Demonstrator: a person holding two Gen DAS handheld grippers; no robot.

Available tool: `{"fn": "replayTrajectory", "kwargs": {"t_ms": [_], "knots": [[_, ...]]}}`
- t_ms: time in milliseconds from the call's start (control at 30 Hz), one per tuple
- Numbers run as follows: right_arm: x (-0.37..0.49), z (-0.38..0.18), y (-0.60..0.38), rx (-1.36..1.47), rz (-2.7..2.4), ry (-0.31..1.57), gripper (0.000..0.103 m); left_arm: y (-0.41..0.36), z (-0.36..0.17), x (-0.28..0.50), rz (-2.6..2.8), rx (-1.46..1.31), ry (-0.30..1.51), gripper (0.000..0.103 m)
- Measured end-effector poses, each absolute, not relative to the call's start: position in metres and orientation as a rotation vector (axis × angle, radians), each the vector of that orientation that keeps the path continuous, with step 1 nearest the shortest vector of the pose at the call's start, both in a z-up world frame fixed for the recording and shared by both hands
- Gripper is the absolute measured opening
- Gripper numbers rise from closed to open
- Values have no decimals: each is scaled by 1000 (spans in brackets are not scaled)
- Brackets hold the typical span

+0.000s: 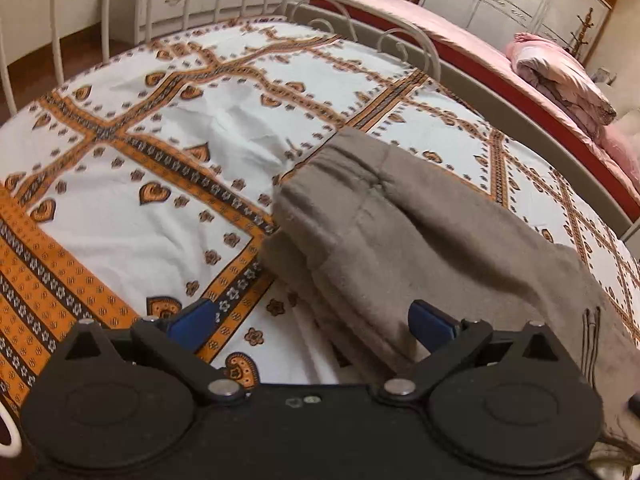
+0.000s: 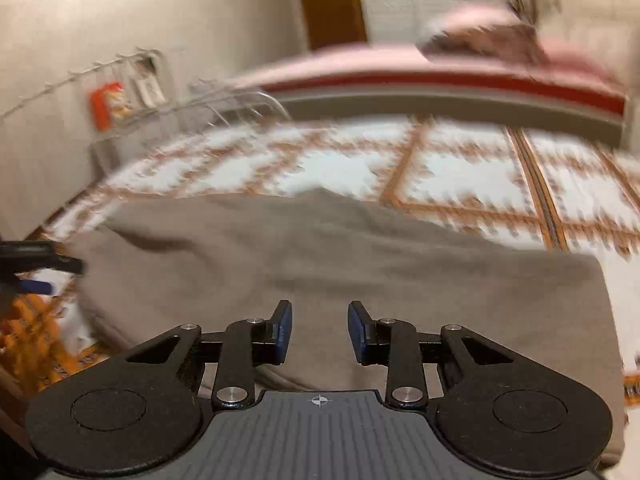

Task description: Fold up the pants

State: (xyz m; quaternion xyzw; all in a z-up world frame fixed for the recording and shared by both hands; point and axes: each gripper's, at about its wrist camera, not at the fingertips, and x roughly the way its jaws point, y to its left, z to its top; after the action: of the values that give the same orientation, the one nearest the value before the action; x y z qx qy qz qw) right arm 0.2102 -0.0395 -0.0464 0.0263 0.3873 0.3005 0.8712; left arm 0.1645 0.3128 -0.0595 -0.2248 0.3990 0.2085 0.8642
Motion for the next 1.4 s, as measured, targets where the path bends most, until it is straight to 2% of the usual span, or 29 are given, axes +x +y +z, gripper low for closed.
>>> {"fn": "replayTrajectory", "kwargs": {"t_ms": [33, 200, 300, 367, 433, 600, 667, 700, 767, 867, 967, 1000, 1167, 1233, 1400], "knots": [[222, -62, -36, 28, 638, 934, 32, 314, -61, 165, 436, -485, 844, 97], [248, -35, -83, 155, 576, 773, 32, 313, -60, 164, 427, -496, 837, 97], [291, -30, -109, 192, 412, 774, 32, 312, -62, 165, 430, -491, 843, 97], [321, -39, -117, 201, 327, 840, 32, 312, -63, 167, 430, -487, 850, 97], [343, -65, -125, 218, 340, 1005, 32, 311, -63, 167, 424, -481, 856, 97], [296, -36, -153, 258, 407, 856, 34, 311, -65, 168, 419, -484, 860, 97], [273, -53, -149, 186, 456, 941, 58, 310, -65, 168, 415, -490, 863, 97], [266, -67, -146, 131, 490, 993, 58, 310, -65, 168, 409, -500, 862, 97], [244, -63, -150, 62, 512, 892, 58, 311, -66, 166, 392, -550, 851, 97], [238, -51, -157, 185, 526, 879, 58, 320, -70, 158, 331, -697, 800, 96], [232, -44, -151, 162, 559, 853, 58, 333, -78, 154, 321, -824, 763, 83], [230, -43, -148, 143, 566, 854, 58, 336, -81, 151, 329, -855, 761, 82], [225, -50, -146, 148, 571, 858, 58, 356, -94, 151, 265, -992, 675, 81], [224, -52, -148, 154, 566, 858, 58, 365, -99, 151, 221, -1049, 625, 78], [228, -56, -150, 158, 550, 859, 58, 376, -104, 159, 145, -1058, 590, 74]]}}
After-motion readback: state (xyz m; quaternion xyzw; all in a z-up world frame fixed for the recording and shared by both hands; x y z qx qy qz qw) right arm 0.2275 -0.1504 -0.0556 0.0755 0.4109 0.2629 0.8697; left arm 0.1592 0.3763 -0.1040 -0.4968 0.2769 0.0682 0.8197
